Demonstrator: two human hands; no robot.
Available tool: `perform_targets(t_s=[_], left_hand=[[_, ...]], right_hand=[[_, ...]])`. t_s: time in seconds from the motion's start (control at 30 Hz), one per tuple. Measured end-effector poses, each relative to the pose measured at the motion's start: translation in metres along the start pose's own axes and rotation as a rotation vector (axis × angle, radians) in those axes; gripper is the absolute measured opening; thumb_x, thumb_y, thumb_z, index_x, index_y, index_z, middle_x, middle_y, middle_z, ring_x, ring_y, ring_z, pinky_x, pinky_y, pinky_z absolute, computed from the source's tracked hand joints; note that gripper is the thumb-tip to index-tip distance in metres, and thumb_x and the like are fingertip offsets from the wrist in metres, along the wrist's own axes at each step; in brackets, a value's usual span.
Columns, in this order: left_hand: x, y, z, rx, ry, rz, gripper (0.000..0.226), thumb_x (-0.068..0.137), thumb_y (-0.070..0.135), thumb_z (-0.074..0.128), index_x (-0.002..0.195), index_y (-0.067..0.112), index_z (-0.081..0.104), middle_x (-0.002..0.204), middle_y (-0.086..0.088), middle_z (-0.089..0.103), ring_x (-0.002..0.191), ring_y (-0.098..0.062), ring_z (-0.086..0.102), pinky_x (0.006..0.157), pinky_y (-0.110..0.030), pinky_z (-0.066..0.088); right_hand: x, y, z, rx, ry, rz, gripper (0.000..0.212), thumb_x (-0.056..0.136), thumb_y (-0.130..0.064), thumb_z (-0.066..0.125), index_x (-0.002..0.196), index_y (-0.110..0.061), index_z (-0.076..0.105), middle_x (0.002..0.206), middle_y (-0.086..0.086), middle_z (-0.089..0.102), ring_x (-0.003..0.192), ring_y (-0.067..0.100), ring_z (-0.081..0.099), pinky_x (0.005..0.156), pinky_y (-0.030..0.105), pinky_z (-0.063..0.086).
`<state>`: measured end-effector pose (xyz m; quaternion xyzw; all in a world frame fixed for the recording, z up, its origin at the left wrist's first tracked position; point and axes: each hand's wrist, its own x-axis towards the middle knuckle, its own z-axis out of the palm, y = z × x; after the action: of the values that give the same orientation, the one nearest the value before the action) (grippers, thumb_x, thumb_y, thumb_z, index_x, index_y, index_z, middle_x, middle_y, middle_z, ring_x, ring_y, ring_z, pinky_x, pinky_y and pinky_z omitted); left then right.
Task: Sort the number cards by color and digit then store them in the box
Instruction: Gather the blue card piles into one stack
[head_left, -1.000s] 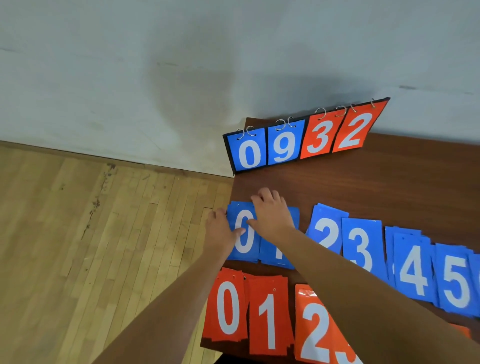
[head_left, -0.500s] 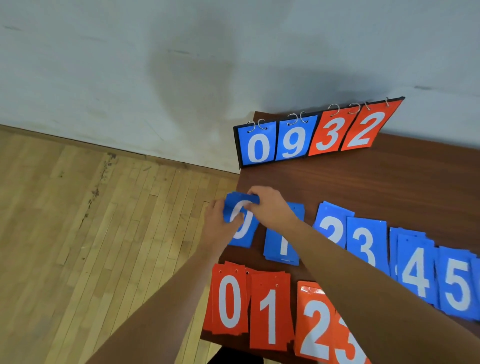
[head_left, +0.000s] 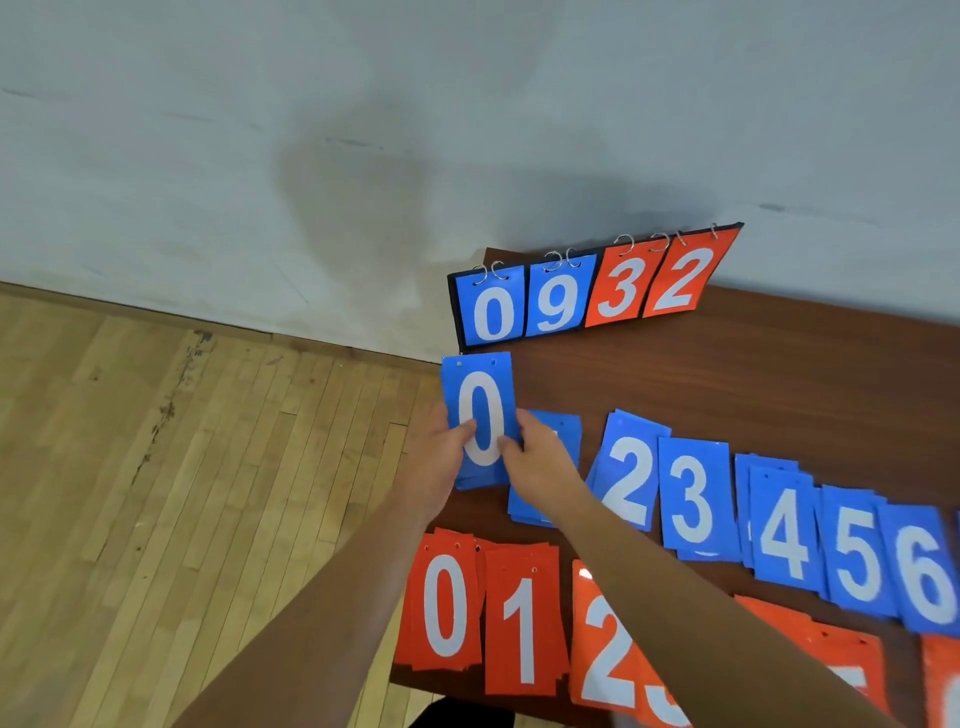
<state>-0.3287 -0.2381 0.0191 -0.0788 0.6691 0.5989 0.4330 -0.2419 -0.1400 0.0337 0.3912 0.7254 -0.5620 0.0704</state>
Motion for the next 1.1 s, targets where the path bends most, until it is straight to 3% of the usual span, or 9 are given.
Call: perform_targets(t_s=[0.1, 0.23, 0.33, 0.47, 0.6, 0.7, 0.87, 1.0, 1.1], left_hand=[[0.003, -0.007, -0.005, 0.074, 0.108, -0.022, 0.023, 0.097, 0.013, 0.058, 0.118, 0.022, 0.060, 0.099, 0.002, 0.072, 0.090, -0.019, 0.071, 0.077, -0.038, 0.059], [0.004, -0.020, -0.014, 0.226, 0.168, -0.033, 0.019, 0.097, 0.015, 0.056, 0.114, 0.023, 0.059, 0.099, 0.000, 0.071, 0.090, -0.020, 0.070, 0.085, -0.045, 0.060], [0.006, -0.028, -0.017, 0.414, 0.213, 0.002, 0.011, 0.099, 0.019, 0.056, 0.110, 0.020, 0.053, 0.088, 0.003, 0.064, 0.076, -0.013, 0.066, 0.079, -0.043, 0.061], [0.008, -0.039, -0.018, 0.514, 0.205, 0.021, 0.029, 0.099, 0.021, 0.057, 0.126, 0.016, 0.051, 0.105, -0.003, 0.066, 0.076, -0.012, 0.066, 0.058, -0.024, 0.056], [0.009, -0.045, -0.019, 0.556, 0.212, 0.030, 0.034, 0.098, 0.022, 0.059, 0.130, 0.014, 0.049, 0.113, -0.005, 0.065, 0.089, -0.019, 0.069, 0.056, -0.021, 0.054], [0.010, -0.047, -0.020, 0.562, 0.219, 0.027, 0.034, 0.099, 0.023, 0.058, 0.131, 0.014, 0.050, 0.115, -0.005, 0.066, 0.093, -0.022, 0.069, 0.055, -0.020, 0.054], [0.010, -0.043, -0.019, 0.519, 0.217, 0.023, 0.032, 0.100, 0.018, 0.055, 0.131, 0.015, 0.049, 0.112, -0.004, 0.064, 0.091, -0.020, 0.066, 0.057, -0.021, 0.052], [0.009, -0.036, -0.004, 0.379, 0.157, 0.014, 0.031, 0.099, 0.017, 0.055, 0.129, 0.020, 0.055, 0.111, -0.001, 0.068, 0.097, -0.020, 0.068, 0.079, -0.040, 0.061], [0.004, -0.034, 0.016, 0.228, 0.014, -0.010, 0.017, 0.099, 0.024, 0.055, 0.114, 0.031, 0.060, 0.109, -0.001, 0.072, 0.096, -0.022, 0.072, 0.087, -0.053, 0.058]], right_hand=[[0.000, 0.017, -0.010, -0.094, 0.093, 0.080, 0.033, 0.101, -0.025, 0.049, 0.132, -0.013, 0.050, 0.105, -0.002, 0.061, 0.081, 0.007, 0.057, 0.066, 0.018, 0.046], [0.003, 0.053, -0.024, -0.319, 0.304, 0.213, 0.046, 0.093, -0.033, 0.061, 0.126, -0.005, 0.047, 0.125, 0.013, 0.049, 0.114, 0.029, 0.052, 0.089, 0.039, 0.051], [0.005, 0.057, -0.017, -0.447, 0.347, 0.283, 0.067, 0.087, -0.051, 0.065, 0.129, -0.003, 0.043, 0.129, 0.017, 0.044, 0.123, 0.031, 0.044, 0.096, 0.041, 0.048], [0.014, 0.049, 0.000, -0.613, 0.373, 0.361, 0.082, 0.082, -0.053, 0.070, 0.135, -0.001, 0.036, 0.134, 0.020, 0.043, 0.125, 0.033, 0.043, 0.102, 0.037, 0.041], [0.021, 0.043, 0.006, -0.522, 0.370, 0.438, 0.068, 0.082, -0.039, 0.075, 0.129, -0.006, 0.040, 0.132, 0.019, 0.046, 0.121, 0.034, 0.047, 0.100, 0.039, 0.040], [0.021, 0.049, 0.007, -0.426, 0.341, 0.359, 0.052, 0.088, -0.030, 0.068, 0.128, -0.006, 0.045, 0.131, 0.017, 0.047, 0.120, 0.034, 0.046, 0.099, 0.041, 0.042], [0.011, 0.045, -0.024, 0.093, 0.347, 0.234, 0.027, 0.097, -0.017, 0.056, 0.121, -0.011, 0.047, 0.112, 0.008, 0.059, 0.091, 0.020, 0.060, 0.063, 0.033, 0.053], [0.005, 0.045, -0.042, 0.332, 0.277, 0.196, 0.033, 0.090, -0.022, 0.070, 0.118, -0.016, 0.053, 0.112, -0.001, 0.065, 0.098, 0.017, 0.065, 0.076, 0.036, 0.057], [0.003, 0.048, -0.037, 0.226, 0.290, 0.168, 0.037, 0.090, -0.026, 0.069, 0.122, -0.016, 0.055, 0.115, -0.002, 0.065, 0.098, 0.014, 0.063, 0.071, 0.028, 0.053]])
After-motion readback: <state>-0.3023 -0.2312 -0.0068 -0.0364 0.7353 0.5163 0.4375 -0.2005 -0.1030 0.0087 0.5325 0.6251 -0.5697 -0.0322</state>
